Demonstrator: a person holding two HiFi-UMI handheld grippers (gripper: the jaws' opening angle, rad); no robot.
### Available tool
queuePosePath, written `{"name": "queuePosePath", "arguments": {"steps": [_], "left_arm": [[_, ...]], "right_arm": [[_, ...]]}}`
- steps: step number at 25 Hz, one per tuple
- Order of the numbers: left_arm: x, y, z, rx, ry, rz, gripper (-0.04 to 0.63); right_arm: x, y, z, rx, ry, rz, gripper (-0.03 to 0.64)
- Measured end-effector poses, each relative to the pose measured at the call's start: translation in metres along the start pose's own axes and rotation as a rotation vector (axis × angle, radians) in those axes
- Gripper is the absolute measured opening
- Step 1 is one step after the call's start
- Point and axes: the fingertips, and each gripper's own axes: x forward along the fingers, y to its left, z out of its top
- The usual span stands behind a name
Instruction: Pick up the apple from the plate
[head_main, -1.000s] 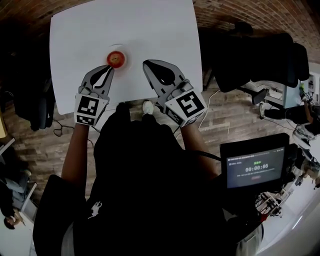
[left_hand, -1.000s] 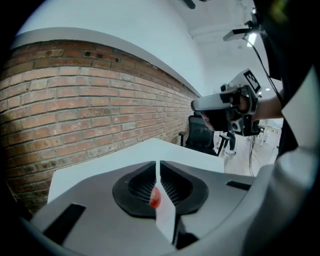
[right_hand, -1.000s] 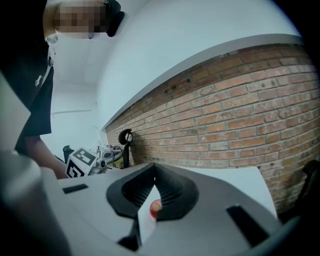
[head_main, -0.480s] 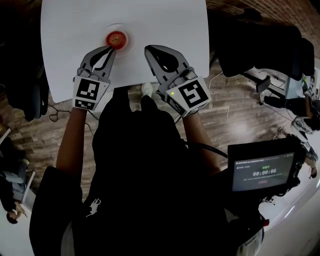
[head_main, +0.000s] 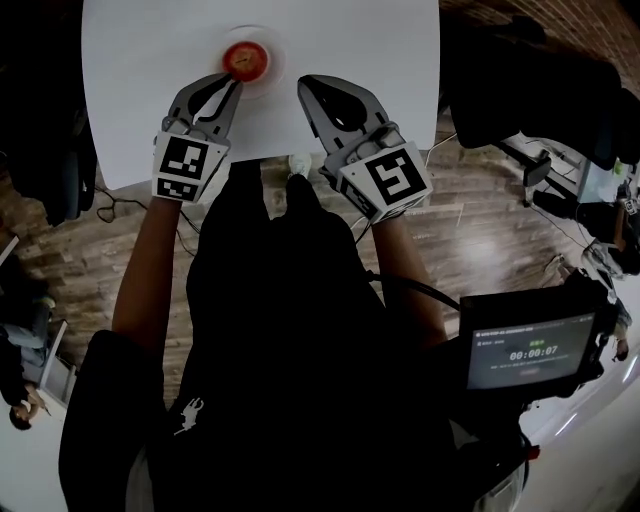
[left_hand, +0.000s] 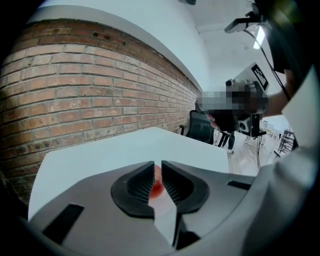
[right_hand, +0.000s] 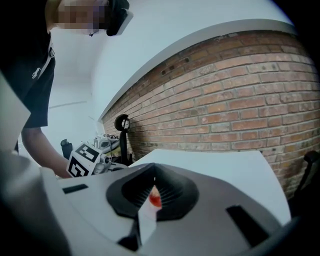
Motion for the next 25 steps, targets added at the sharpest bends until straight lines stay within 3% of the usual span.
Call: {"name": "queuePosePath", "arguments": {"steps": [13, 25], "left_arm": [[0.009, 0.002, -0.022, 0.014, 0.052, 0.017, 0.126], [0.022, 0.006, -0.039, 0.046, 0.104, 0.023, 0.308]], "right_arm": [[-0.001, 0.000, -0.006, -0.009, 0.020, 0.010, 0.003], [-0.005, -0.001, -0.010, 0.005, 0.051, -0.004, 0.005]]}}
